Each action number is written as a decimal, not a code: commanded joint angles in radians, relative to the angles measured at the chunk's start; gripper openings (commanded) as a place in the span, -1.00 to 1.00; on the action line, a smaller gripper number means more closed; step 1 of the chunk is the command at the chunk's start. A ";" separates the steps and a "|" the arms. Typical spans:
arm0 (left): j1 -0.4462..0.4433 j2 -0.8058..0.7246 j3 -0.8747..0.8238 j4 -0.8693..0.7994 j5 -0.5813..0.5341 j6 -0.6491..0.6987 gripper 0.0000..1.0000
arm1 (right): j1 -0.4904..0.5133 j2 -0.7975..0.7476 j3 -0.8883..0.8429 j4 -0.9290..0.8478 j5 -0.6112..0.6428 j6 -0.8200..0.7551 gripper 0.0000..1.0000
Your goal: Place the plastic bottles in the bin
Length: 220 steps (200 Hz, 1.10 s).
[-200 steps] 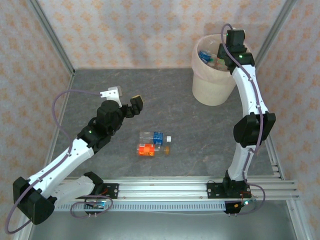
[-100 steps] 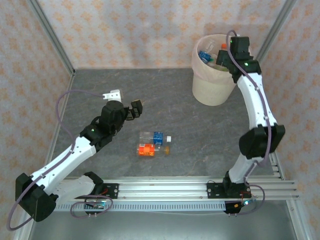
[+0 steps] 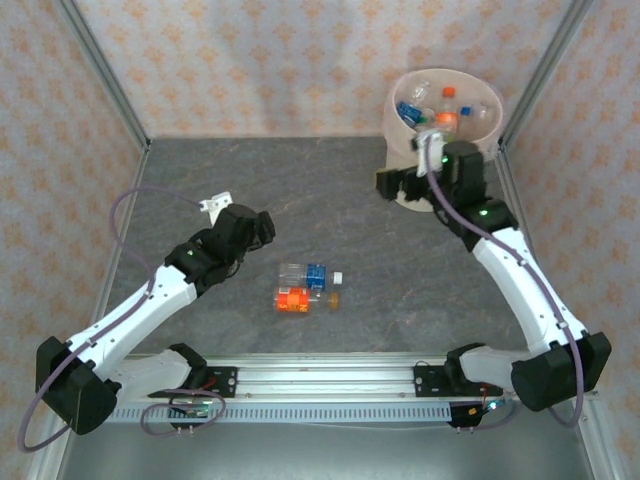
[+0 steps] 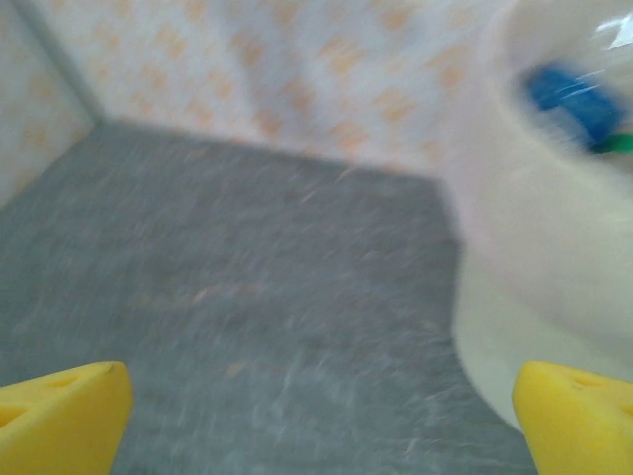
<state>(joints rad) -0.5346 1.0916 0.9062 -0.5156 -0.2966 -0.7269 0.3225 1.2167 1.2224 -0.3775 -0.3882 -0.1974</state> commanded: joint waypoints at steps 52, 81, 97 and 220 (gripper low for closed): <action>0.006 -0.124 -0.068 -0.319 0.103 -0.345 1.00 | 0.274 0.123 -0.167 -0.061 -0.099 -0.283 0.99; 0.005 -0.156 -0.146 -0.301 0.286 -0.431 1.00 | 0.365 0.235 -0.145 -0.081 -0.085 -0.331 0.91; -0.005 -0.189 -0.199 -0.202 0.380 -0.431 1.00 | 0.406 0.296 -0.127 -0.061 -0.093 -0.340 0.81; -0.281 -0.154 -0.416 -0.097 0.453 -0.426 1.00 | 0.477 0.618 0.030 -0.080 -0.086 -0.428 0.58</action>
<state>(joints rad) -0.8101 0.8955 0.5045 -0.6533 0.1410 -1.1297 0.7998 1.7882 1.2091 -0.4454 -0.4999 -0.6010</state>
